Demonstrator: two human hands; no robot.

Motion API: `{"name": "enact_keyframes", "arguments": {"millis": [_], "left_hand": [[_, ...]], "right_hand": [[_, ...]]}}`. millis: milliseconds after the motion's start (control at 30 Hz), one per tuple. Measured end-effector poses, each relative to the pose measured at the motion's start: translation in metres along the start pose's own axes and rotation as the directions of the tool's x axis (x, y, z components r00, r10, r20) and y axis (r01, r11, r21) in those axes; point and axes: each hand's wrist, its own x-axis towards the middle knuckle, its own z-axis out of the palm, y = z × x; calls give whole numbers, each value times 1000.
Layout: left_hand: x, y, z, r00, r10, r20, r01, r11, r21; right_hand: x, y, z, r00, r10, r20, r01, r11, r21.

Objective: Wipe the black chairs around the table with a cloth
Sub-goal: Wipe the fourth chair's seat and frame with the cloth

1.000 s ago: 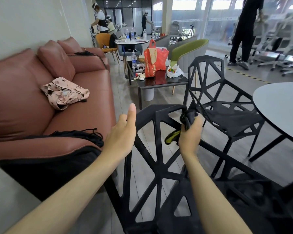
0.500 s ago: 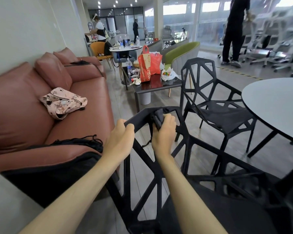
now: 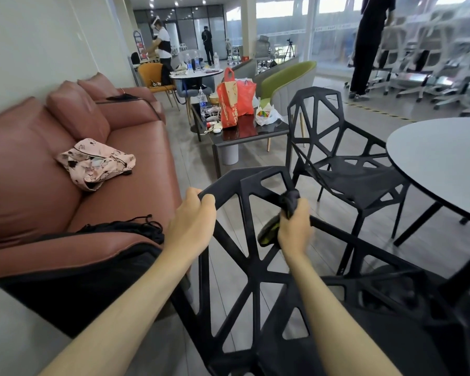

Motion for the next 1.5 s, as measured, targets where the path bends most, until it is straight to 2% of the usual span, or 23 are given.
{"name": "enact_keyframes", "arguments": {"millis": [67,133,267,367,533,600,700,867,1000,1267,1367,1500], "left_hand": [[0,-1,0,1000,2,2,-2,1000,-8],[0,-2,0,1000,2,10,-1,1000,-24],[2,-4,-1,1000,-2,10,2,1000,-20],[3,-5,1,1000,7,2,-7,1000,-9],[6,-7,1,1000,-2,-3,2,1000,-14],[6,-8,1,1000,-6,-5,6,1000,-1],[6,-6,1,1000,4,-6,-4,1000,13],[8,-7,-1,1000,15,24,-14,1000,-23],[10,-7,-1,1000,17,22,-17,1000,-13],[12,-6,0,1000,-3,22,3,1000,-31],[10,-6,1,1000,10,13,-10,1000,-10],[8,-7,0,1000,15,27,-14,999,-30]], "right_hand": [[-15,-27,6,992,-111,55,105,989,103],[-24,-57,13,961,-270,52,261,955,140],[-26,-83,14,871,-488,57,490,872,-12],[-25,-69,8,818,-565,108,572,819,-45],[-71,-11,0,844,-488,224,509,859,-48],[-103,7,-2,841,-473,264,515,849,-121],[-100,-14,8,853,-474,218,509,847,-154],[-59,-77,24,919,-389,58,388,921,35],[-58,-61,22,947,-305,103,271,927,260],[-102,2,13,980,-119,157,73,960,271],[-85,-16,16,985,-105,140,68,967,247],[-37,-76,22,970,-232,65,212,950,229]]}}
